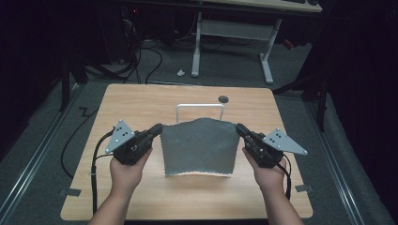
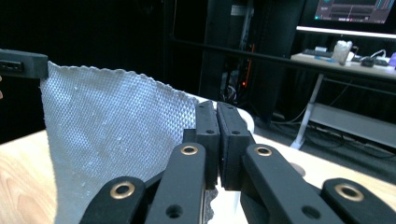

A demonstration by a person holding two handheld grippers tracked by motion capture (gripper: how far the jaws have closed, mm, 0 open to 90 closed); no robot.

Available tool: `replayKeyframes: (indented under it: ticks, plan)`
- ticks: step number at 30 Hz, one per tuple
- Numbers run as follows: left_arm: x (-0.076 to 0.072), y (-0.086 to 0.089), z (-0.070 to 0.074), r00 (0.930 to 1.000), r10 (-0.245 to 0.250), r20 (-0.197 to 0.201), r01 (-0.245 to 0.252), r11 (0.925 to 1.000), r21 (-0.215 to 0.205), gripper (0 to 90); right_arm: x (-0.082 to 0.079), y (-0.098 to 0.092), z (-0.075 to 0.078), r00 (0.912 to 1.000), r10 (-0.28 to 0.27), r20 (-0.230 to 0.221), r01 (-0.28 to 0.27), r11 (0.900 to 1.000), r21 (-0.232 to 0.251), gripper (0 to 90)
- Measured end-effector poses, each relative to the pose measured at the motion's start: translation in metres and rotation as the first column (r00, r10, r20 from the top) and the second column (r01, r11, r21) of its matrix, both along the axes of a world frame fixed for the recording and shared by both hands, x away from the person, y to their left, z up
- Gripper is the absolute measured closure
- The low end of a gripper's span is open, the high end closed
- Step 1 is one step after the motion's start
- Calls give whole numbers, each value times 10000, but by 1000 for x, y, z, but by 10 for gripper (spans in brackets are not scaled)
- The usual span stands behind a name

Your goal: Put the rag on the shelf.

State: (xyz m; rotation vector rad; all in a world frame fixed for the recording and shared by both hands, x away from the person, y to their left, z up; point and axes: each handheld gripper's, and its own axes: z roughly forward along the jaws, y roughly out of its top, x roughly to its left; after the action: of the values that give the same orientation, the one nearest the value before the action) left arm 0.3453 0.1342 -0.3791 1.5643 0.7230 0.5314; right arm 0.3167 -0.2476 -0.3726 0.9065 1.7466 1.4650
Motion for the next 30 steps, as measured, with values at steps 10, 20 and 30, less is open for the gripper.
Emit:
replayKeyframes:
  ticks: [10, 20, 30]
  plan:
    - [8, 4, 24, 9988, 169, 464, -171, 9998, 33, 894, 5, 1, 23, 9990, -22, 449, 19, 10000, 52, 893]
    - [29, 0, 44, 9950, 466, 879, -490, 9985, 259, 895, 23, 2, 40, 9971, -143, 743, 132, 9998, 143, 893]
    - [60, -16, 62, 9878, 920, 1253, -1044, 9898, 965, 896, 51, -2, 52, 9953, -621, 746, 603, 9978, 261, 894]
